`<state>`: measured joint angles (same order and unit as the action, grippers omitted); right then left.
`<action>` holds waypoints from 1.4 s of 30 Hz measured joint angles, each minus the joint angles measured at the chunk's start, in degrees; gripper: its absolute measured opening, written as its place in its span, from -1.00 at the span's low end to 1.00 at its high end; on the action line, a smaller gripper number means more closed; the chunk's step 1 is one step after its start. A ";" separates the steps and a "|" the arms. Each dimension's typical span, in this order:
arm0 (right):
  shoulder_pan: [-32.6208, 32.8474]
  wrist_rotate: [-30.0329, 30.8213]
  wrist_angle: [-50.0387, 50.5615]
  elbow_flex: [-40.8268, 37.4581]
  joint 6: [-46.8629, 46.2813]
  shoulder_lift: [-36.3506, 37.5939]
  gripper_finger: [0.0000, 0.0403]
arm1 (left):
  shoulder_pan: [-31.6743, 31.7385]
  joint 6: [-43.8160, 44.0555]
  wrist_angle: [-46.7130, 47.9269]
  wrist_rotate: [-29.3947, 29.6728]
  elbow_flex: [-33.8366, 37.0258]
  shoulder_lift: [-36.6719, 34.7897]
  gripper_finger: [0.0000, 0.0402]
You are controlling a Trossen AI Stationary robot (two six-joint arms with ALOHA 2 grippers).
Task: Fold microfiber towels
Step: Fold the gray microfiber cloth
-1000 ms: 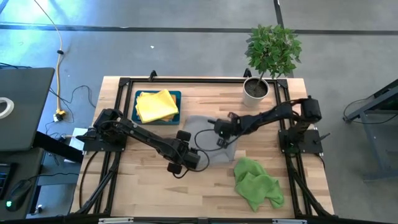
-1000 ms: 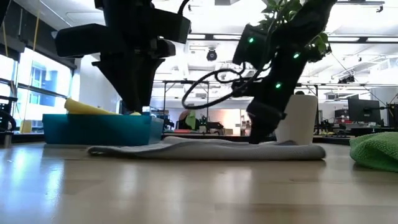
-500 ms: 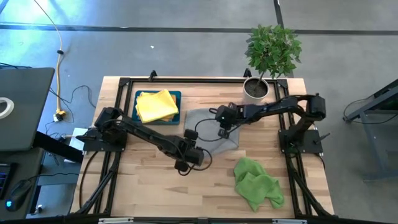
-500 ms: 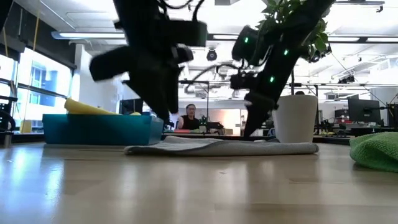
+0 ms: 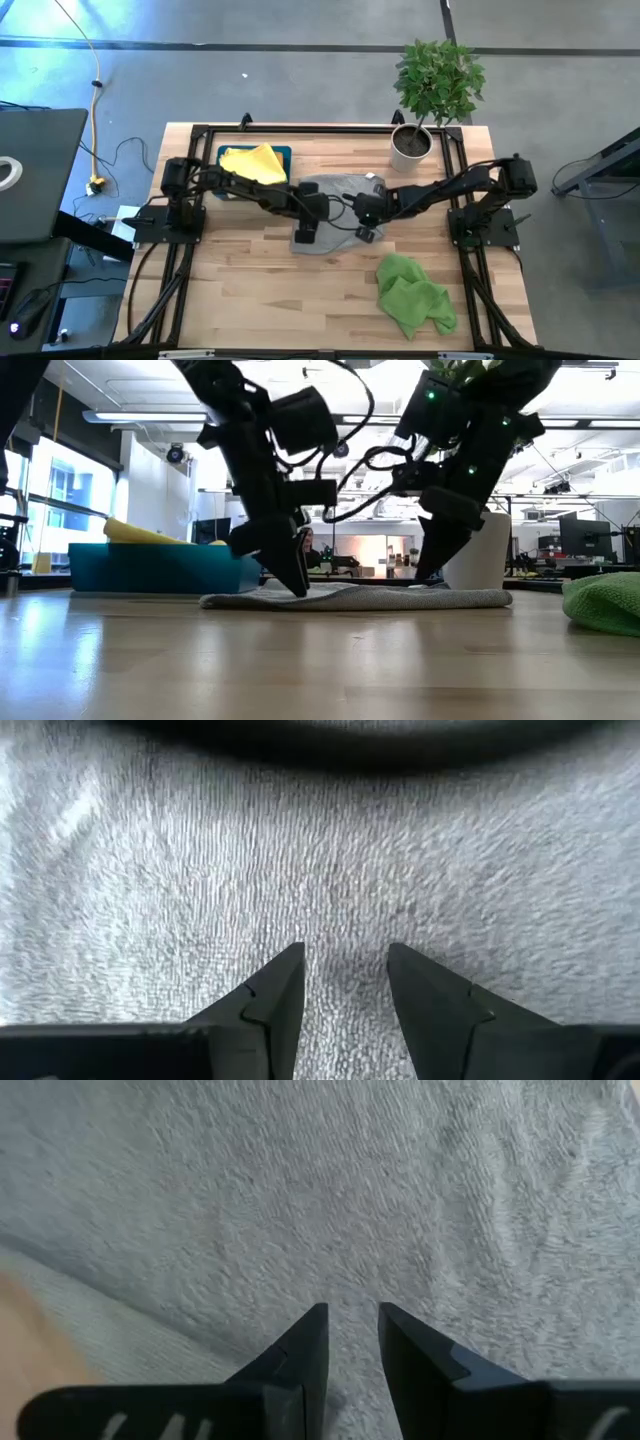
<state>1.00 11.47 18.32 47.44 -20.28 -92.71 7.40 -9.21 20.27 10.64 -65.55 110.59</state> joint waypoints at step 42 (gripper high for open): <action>7.25 -7.81 -2.19 1.27 -17.08 -5.03 -0.58 | 2.10 4.57 -2.27 -1.25 1.94 0.26 -0.33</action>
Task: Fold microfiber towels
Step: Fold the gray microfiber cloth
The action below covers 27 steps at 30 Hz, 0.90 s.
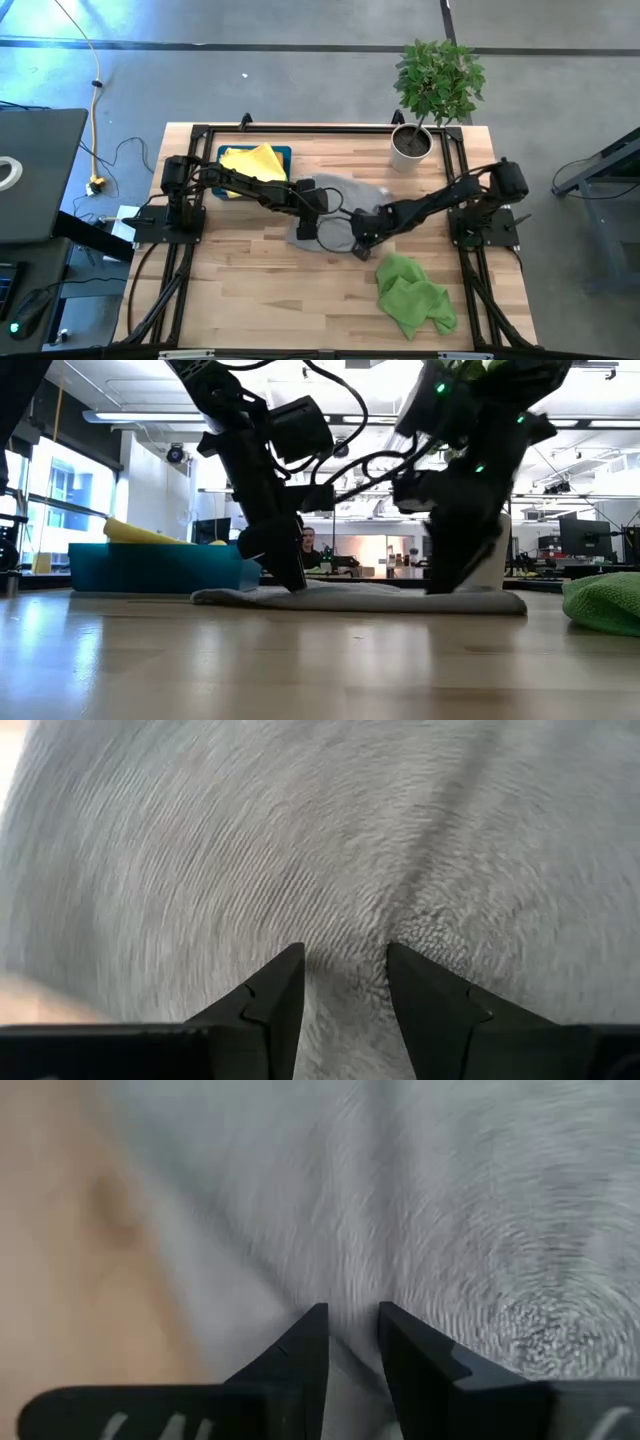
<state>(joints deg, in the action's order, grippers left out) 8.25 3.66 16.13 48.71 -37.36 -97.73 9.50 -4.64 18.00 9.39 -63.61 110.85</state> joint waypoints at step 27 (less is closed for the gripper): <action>11.03 16.69 10.48 -0.02 -6.14 4.48 -0.58 | 1.11 4.29 1.17 -3.79 -0.01 0.04 -0.33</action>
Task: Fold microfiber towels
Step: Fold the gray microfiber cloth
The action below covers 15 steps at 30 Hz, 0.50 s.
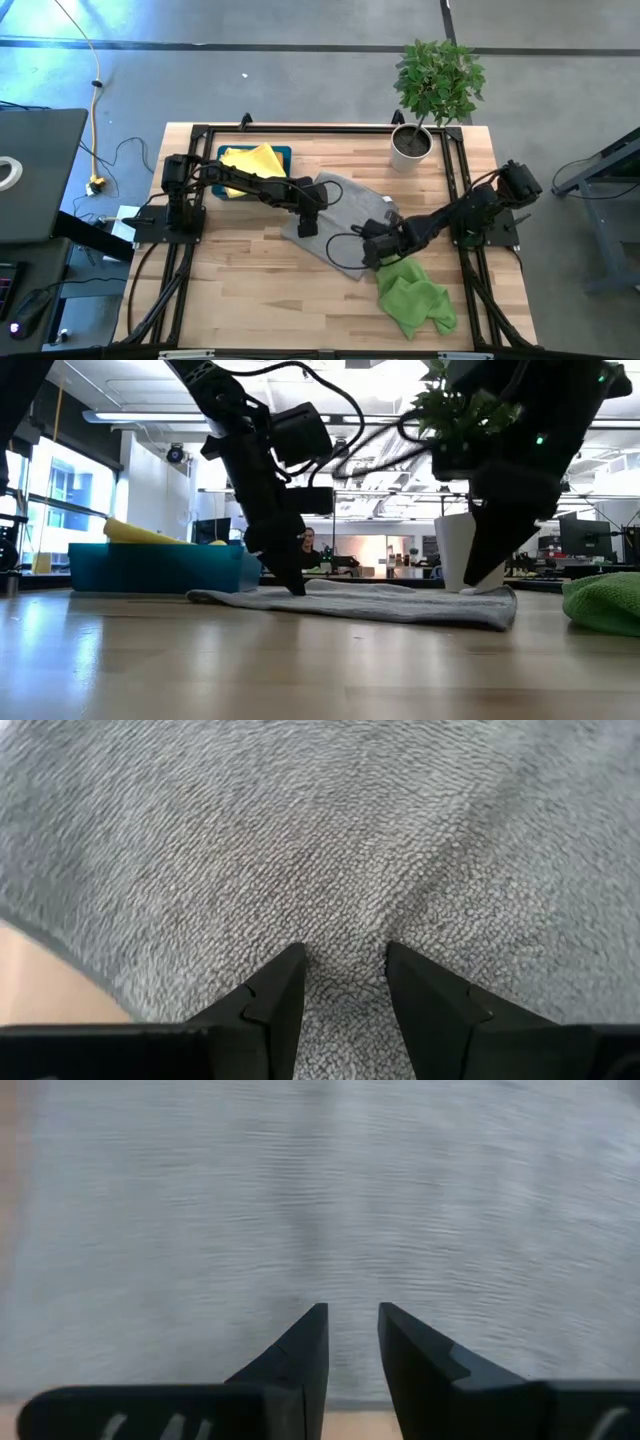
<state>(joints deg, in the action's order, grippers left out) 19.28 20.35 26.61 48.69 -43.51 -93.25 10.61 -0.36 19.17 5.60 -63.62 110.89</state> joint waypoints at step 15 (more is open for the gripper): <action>-15.14 0.99 8.92 0.00 15.97 0.00 -0.58 | -8.60 6.67 4.88 -3.91 -0.03 -0.13 -0.33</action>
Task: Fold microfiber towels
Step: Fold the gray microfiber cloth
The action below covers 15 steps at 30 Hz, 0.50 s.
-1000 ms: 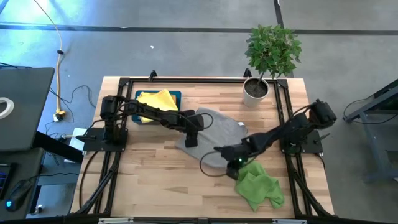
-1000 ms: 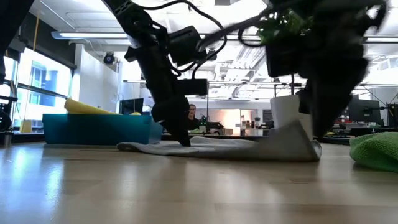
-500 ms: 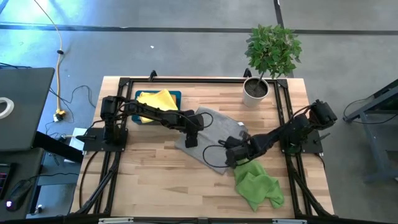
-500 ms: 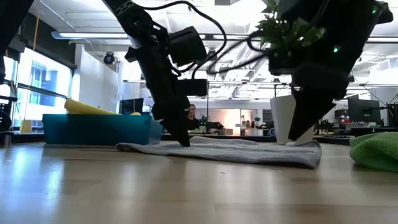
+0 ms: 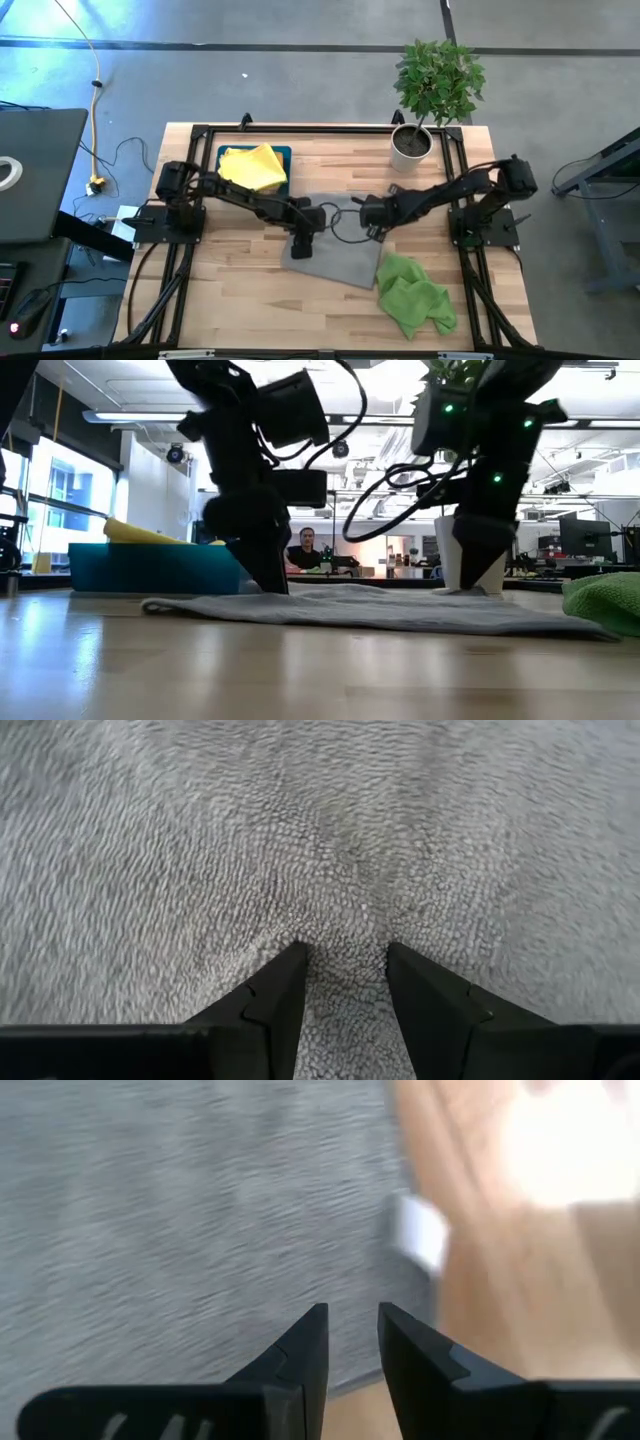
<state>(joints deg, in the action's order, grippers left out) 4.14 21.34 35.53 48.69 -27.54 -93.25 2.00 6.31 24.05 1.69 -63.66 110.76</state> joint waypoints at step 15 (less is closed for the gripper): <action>1.25 -6.92 -3.14 0.00 -4.84 6.69 -0.58 | -3.67 -4.59 6.14 6.10 0.19 -7.26 -0.33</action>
<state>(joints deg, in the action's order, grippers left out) 5.39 14.42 32.39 48.69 -32.38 -86.56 -1.67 1.72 30.19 7.79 -63.47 103.50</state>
